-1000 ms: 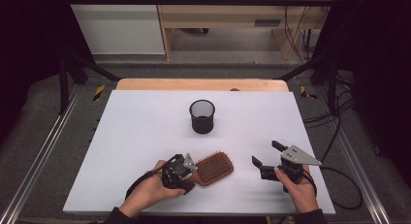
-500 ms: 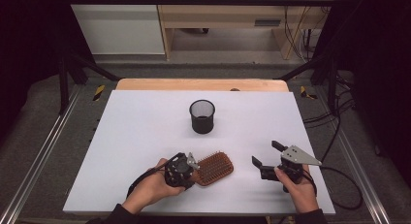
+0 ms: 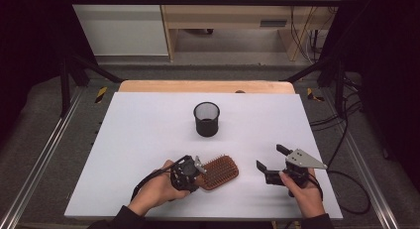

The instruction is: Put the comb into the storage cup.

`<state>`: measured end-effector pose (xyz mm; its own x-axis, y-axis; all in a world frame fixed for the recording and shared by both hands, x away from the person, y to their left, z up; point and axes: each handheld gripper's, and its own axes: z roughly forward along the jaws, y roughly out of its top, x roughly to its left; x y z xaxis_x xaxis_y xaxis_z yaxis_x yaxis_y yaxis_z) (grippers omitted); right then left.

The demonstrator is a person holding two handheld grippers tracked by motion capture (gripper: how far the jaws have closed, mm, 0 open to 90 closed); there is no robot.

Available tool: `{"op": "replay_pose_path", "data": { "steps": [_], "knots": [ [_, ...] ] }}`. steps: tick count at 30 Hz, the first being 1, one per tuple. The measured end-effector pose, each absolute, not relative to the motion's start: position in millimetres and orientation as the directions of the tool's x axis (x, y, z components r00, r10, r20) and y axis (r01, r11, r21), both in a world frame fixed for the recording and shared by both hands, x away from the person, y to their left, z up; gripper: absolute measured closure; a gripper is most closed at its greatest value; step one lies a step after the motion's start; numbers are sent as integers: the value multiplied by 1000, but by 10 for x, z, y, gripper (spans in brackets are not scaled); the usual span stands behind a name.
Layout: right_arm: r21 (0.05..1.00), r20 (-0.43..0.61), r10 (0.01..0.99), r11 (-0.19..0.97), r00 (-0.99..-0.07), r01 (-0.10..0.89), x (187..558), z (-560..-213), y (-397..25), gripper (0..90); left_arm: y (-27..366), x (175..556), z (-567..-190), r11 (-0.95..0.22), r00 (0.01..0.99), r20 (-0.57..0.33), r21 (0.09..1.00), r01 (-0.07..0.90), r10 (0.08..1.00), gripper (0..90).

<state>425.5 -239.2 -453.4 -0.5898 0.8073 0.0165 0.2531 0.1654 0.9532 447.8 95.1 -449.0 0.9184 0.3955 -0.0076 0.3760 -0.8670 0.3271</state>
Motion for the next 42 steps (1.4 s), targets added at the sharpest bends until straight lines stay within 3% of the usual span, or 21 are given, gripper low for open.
{"op": "replay_pose_path", "data": {
  "steps": [13, 19, 25, 32, 42],
  "knots": [
    [954, 19, 805, 164, -593, 253, 4253, -4531, -2393, 64, 1046, 4409, -4509, -841, 920, 25, 415, 347, 392, 731],
    [955, 33, 803, 151, -595, 257, 4248, -4527, -2389, 64, 1179, 4420, -4464, -763, 886, 57, 535, 362, 460, 731],
    [956, 112, 776, 87, -621, 281, 4237, -4504, -2284, 62, 1262, 4416, -4438, -664, 841, 77, 654, 362, 535, 731],
    [944, 228, 718, 2, -658, 329, 4257, -4480, -2053, 59, 1279, 4411, -4456, -617, 825, 82, 705, 348, 559, 731],
    [916, 321, 656, -32, -682, 401, 4344, -4433, -1774, 54, 1263, 4373, -4450, -582, 818, 104, 753, 307, 566, 731]
  ]
}}
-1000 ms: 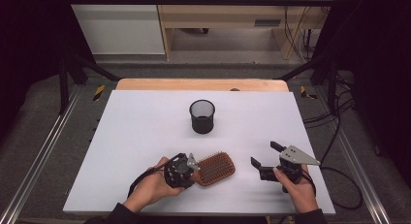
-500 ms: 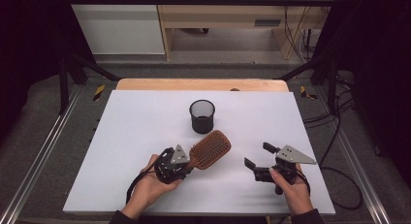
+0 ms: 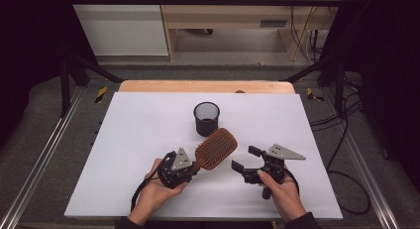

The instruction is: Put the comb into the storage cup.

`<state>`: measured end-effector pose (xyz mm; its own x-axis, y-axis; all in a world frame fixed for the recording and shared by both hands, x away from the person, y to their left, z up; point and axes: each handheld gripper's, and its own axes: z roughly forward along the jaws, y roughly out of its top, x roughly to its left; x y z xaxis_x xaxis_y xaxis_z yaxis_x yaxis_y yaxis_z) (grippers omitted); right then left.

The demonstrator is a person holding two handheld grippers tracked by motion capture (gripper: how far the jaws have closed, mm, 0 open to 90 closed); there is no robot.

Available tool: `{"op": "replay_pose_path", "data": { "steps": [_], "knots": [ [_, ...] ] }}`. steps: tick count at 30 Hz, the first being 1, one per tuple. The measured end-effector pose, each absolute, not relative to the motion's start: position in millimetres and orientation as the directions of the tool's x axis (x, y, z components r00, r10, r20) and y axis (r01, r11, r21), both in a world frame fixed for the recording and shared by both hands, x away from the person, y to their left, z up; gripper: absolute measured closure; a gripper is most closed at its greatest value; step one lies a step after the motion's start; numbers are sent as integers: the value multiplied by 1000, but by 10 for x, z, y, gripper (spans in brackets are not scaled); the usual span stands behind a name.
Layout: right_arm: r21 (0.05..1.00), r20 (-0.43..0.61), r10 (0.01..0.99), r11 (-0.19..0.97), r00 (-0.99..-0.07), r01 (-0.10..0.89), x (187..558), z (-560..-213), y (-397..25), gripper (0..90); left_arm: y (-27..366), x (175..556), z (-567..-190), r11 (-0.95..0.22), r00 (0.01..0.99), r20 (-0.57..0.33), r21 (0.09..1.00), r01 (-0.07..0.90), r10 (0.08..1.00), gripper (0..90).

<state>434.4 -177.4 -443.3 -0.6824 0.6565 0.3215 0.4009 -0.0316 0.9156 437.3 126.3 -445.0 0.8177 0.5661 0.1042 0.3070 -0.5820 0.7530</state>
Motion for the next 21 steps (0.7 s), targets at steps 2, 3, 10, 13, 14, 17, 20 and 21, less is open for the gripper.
{"op": "replay_pose_path", "data": {
  "steps": [2, 3, 10, 13, 14, 17, 20, 21],
  "knots": [
    [908, 347, 644, -48, -682, 417, 4384, -4420, -1697, 65, 1273, 4364, -4438, -579, 814, 112, 758, 301, 570, 731],
    [903, 359, 639, -53, -681, 426, 4395, -4414, -1666, 67, 1279, 4361, -4435, -570, 812, 108, 765, 300, 573, 732],
    [880, 419, 585, -74, -694, 469, 4485, -4353, -1357, 96, 1285, 4322, -4412, -547, 802, 129, 792, 271, 584, 731],
    [872, 442, 578, -96, -686, 480, 4535, -4307, -1282, 109, 1280, 4299, -4401, -540, 796, 137, 799, 263, 589, 731],
    [870, 447, 576, -101, -685, 483, 4545, -4294, -1272, 111, 1280, 4292, -4399, -536, 793, 138, 803, 261, 593, 731],
    [860, 472, 569, -130, -673, 493, 4574, -4237, -1252, 136, 1274, 4280, -4387, -523, 791, 133, 813, 258, 597, 731],
    [853, 488, 566, -148, -664, 501, 4604, -4192, -1247, 183, 1267, 4272, -4380, -509, 788, 128, 821, 257, 603, 731],
    [852, 491, 566, -152, -662, 502, 4610, -4185, -1249, 199, 1267, 4272, -4379, -505, 786, 125, 824, 258, 605, 731]
  ]
}}
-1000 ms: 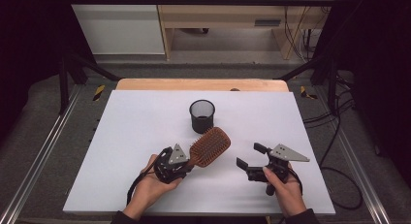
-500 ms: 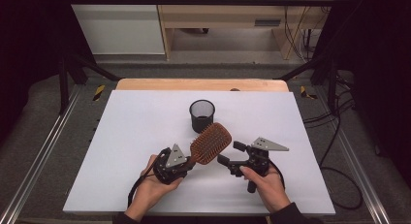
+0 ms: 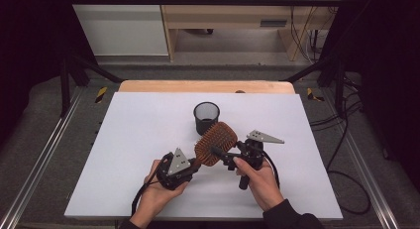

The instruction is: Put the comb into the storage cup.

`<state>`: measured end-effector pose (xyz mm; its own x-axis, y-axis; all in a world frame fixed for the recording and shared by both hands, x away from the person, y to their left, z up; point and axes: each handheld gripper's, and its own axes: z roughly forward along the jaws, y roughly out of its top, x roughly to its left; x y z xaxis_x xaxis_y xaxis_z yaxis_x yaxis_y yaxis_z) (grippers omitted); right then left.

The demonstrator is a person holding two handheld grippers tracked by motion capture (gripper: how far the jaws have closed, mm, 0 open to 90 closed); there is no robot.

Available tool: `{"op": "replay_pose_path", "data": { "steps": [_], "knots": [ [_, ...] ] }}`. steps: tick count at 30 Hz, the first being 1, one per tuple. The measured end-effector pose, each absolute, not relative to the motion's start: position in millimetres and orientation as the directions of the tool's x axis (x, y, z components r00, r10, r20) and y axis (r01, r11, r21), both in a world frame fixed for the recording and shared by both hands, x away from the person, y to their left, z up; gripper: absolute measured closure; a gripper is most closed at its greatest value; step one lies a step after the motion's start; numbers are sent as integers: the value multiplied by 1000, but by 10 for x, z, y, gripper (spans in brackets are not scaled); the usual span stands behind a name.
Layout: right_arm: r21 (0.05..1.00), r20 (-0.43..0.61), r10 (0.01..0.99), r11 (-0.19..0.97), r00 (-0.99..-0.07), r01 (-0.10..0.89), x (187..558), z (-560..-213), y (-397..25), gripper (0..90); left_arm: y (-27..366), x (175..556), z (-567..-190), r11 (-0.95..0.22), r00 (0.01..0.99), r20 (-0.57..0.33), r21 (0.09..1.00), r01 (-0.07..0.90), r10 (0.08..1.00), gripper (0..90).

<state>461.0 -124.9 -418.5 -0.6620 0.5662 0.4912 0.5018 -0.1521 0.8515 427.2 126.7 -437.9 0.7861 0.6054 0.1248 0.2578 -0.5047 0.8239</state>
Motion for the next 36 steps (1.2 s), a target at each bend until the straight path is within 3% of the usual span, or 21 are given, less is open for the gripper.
{"op": "replay_pose_path", "data": {
  "steps": [8, 11, 20, 36],
  "knots": [
    [839, 520, 556, -190, -649, 510, 4680, -4107, -1168, 275, 1298, 4265, -4364, -458, 773, 105, 851, 256, 626, 731],
    [837, 526, 557, -207, -643, 506, 4698, -4060, -1136, 369, 1335, 4272, -4347, -441, 765, 101, 861, 254, 636, 731],
    [822, 560, 530, -256, -637, 510, 4731, -4010, -1048, 480, 1373, 4283, -4357, -404, 745, 77, 874, 269, 662, 731],
    [828, 548, 539, -239, -640, 507, 4735, -3868, -996, 538, 1378, 4281, -4375, -321, 715, 23, 903, 285, 699, 710]
  ]
}}
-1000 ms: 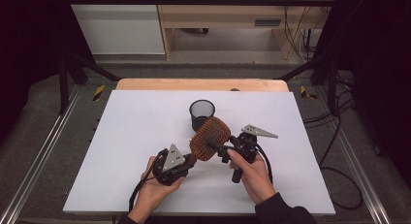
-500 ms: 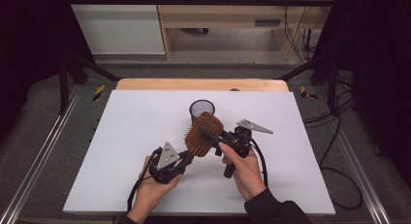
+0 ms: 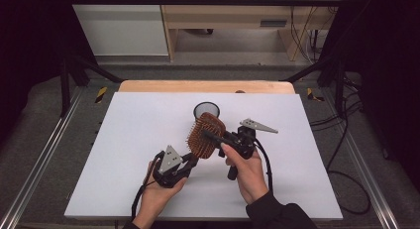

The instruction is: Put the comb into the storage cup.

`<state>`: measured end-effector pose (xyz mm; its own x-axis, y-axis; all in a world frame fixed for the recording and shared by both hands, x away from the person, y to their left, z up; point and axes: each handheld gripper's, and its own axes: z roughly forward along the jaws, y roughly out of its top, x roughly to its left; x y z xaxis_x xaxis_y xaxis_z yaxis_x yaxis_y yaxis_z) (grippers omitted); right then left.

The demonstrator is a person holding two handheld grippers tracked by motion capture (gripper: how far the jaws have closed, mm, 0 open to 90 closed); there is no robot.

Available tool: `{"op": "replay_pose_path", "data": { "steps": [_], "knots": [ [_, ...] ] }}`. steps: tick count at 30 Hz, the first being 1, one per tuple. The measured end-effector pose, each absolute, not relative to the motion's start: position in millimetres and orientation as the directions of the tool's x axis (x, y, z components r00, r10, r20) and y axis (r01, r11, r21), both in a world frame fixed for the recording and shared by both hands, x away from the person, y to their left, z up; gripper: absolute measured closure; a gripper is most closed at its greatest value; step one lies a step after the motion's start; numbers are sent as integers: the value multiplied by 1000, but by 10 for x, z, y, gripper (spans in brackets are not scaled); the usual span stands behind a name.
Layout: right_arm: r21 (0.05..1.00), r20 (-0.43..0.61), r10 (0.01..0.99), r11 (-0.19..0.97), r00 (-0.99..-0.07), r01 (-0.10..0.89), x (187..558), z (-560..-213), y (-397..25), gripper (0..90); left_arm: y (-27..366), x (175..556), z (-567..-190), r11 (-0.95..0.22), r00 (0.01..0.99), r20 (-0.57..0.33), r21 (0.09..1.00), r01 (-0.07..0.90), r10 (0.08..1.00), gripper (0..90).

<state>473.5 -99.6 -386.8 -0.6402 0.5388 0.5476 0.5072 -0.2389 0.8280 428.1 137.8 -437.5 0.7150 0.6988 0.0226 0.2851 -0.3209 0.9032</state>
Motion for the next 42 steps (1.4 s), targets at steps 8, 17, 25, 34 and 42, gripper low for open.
{"op": "replay_pose_path", "data": {
  "steps": [8, 17, 25, 34, 42],
  "knots": [
    [831, 546, 573, -279, -611, 481, 4771, -3783, -1250, 534, 1605, 4214, -4316, -226, 661, -4, 938, 262, 750, 449],
    [831, 545, 612, -305, -572, 465, 4810, -3724, -1646, 531, 2101, 4132, -4289, -134, 532, -29, 955, 264, 846, 152],
    [835, 532, 654, -298, -539, 463, 4868, -3659, -1888, 530, 2522, 4105, -4322, -67, 421, -34, 973, 223, 906, 54],
    [842, 520, 681, -309, -515, 442, 4973, -3489, -2059, 529, 2641, 4161, -4365, -52, 372, -30, 977, 209, 928, 59],
    [867, 480, 708, -293, -519, 403, 5105, -3160, -2117, 529, 2659, 4181, -4388, -64, 367, -16, 977, 205, 930, 58]
  ]
}}
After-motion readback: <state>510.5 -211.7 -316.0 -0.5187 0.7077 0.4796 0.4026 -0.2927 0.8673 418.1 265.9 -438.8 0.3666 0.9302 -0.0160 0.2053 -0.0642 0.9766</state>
